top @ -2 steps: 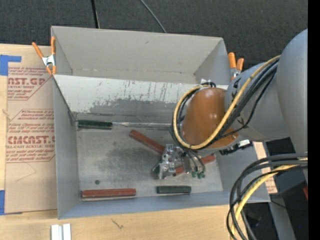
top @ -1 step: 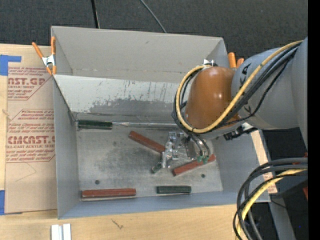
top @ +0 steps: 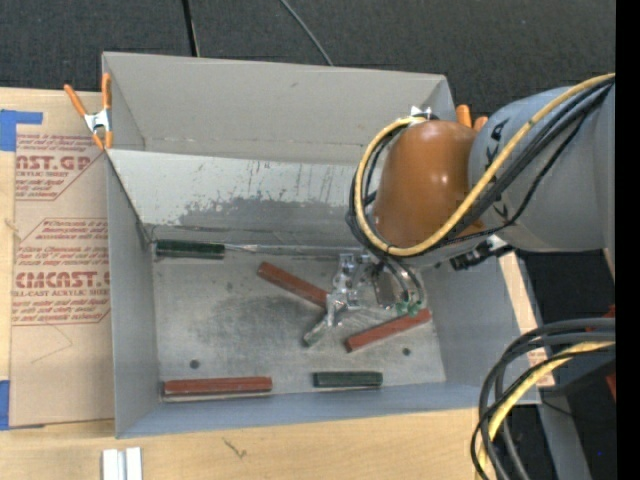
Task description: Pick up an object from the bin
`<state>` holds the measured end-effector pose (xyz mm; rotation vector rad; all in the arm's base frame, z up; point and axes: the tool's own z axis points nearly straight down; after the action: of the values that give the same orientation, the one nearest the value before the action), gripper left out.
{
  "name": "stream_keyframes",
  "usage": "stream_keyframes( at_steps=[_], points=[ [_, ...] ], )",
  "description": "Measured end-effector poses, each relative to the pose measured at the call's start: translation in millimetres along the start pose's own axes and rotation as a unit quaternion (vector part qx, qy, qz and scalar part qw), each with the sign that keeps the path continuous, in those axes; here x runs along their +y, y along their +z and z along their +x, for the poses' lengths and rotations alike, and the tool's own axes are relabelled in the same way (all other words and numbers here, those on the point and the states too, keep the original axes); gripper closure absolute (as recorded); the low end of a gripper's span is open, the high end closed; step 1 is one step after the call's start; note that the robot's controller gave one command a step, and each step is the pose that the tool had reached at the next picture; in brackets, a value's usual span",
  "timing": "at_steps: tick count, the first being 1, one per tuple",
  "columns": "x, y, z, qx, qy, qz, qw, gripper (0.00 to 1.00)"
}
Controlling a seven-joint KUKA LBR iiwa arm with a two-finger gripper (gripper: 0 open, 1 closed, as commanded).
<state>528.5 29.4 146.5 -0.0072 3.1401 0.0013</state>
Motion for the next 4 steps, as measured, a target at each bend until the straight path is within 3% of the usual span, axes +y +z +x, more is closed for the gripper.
stream_keyframes(
  at_steps=[1,2,3,4],
  points=[
    [-10,-21,16.0,-0.0006,0.008,0.0,1.0,1.0],
    [29,-16,-18.7,0.0,-0.038,0.001,0.9993,1.0],
    [17,11,-35.0,0.0008,-0.041,0.001,0.9992,0.0],
    [19,10,-35.2,0.0002,-0.041,0.0,0.9992,0.0]
  ],
)
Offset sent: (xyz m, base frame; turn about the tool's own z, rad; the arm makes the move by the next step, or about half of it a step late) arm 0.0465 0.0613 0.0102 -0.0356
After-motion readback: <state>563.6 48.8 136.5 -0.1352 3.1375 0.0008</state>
